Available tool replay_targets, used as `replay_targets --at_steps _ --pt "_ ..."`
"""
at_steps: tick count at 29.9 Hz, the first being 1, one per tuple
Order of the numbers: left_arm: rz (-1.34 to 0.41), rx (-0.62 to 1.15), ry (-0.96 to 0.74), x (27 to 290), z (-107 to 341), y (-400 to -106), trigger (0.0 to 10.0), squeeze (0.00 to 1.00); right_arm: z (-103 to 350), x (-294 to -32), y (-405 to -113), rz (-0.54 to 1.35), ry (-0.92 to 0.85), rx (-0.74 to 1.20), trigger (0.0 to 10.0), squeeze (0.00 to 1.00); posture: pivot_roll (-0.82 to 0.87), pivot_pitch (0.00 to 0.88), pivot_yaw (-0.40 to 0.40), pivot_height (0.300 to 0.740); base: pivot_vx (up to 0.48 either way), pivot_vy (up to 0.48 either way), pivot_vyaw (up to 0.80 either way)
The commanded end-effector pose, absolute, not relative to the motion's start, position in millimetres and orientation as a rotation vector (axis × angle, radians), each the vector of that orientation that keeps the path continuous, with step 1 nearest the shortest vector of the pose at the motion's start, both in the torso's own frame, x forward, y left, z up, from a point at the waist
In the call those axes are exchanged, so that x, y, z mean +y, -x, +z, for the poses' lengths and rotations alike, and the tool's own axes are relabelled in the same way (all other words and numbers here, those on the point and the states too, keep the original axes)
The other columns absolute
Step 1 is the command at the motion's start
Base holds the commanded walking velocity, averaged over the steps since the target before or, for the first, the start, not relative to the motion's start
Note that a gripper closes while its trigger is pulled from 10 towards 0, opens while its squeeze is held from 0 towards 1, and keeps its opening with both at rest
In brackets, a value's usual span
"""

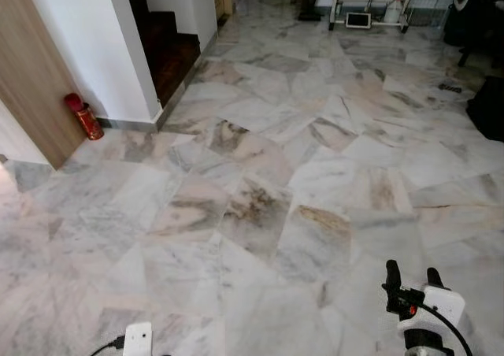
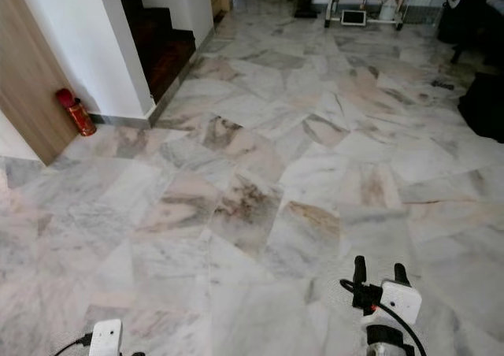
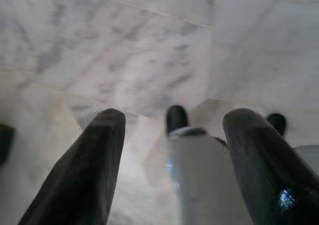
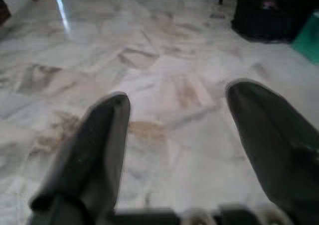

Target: Move the pillow to the sofa from floor

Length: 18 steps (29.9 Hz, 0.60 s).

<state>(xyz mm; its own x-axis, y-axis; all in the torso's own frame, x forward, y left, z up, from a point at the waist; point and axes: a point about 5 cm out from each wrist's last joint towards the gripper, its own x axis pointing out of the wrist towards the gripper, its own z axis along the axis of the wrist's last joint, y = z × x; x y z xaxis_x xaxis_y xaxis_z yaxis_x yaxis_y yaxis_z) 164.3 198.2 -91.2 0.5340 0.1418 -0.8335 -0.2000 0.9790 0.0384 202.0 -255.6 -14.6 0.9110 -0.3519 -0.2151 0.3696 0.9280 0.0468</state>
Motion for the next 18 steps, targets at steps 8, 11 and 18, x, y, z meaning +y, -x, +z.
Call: replay_targets --at_steps 8,11,18 --pt "0.19 1.032 0.096 181.7 -99.1 -150.1 10.0 0.0 -71.5 -256.2 -164.4 -0.368 -0.137 0.759 10.0 0.0 -0.05 0.0 -0.102 0.74 0.0 0.0 0.0" --pt "0.181 1.028 0.073 182.0 -98.9 -150.2 10.0 0.0 -78.4 -246.2 -160.1 -0.317 -0.13 0.832 10.0 0.0 -0.01 0.0 -0.11 0.74 0.0 0.0 0.0" --pt "0.216 1.023 0.042 195.7 -97.8 -148.3 10.0 0.0 -96.2 -217.5 -142.1 -0.096 0.006 1.059 10.0 0.0 -0.01 0.0 -0.08 0.74 0.0 0.0 0.0"
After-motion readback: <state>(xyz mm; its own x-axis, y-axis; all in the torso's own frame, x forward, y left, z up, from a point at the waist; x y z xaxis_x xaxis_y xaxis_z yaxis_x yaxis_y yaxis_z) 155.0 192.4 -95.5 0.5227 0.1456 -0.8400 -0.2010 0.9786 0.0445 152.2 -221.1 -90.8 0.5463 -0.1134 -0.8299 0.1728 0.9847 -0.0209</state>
